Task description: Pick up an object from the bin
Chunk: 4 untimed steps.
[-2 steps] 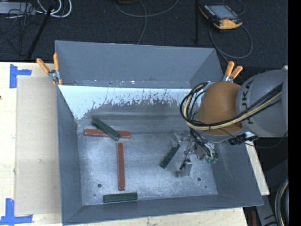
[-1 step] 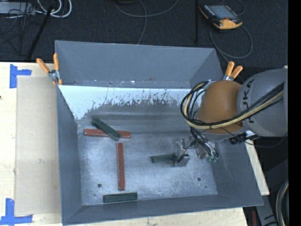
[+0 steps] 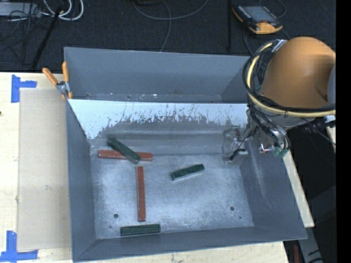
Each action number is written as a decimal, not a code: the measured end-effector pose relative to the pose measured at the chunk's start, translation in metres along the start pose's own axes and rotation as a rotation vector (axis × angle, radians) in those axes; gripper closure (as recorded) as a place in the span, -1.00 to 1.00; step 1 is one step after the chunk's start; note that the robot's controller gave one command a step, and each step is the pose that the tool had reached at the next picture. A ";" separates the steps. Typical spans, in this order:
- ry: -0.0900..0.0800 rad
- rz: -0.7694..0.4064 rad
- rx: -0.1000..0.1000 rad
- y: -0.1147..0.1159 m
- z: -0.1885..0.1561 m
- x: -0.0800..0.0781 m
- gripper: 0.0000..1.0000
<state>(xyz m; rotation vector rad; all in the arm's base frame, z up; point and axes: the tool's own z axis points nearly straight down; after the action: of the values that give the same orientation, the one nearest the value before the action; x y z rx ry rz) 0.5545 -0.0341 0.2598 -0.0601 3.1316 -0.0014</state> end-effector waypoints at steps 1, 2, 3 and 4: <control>0.008 0.001 -0.001 0.000 0.005 0.001 -1.00; 0.016 0.397 0.001 0.031 0.131 -0.030 -1.00; 0.016 0.305 0.001 0.031 0.194 -0.029 -1.00; 0.011 0.305 0.001 0.031 0.190 -0.031 1.00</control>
Offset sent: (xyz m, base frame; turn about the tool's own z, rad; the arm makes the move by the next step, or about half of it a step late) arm 0.0000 0.0000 0.0000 0.0000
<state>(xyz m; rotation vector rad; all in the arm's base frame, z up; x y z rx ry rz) 0.5861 -0.0019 0.0700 0.4183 3.1152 -0.0003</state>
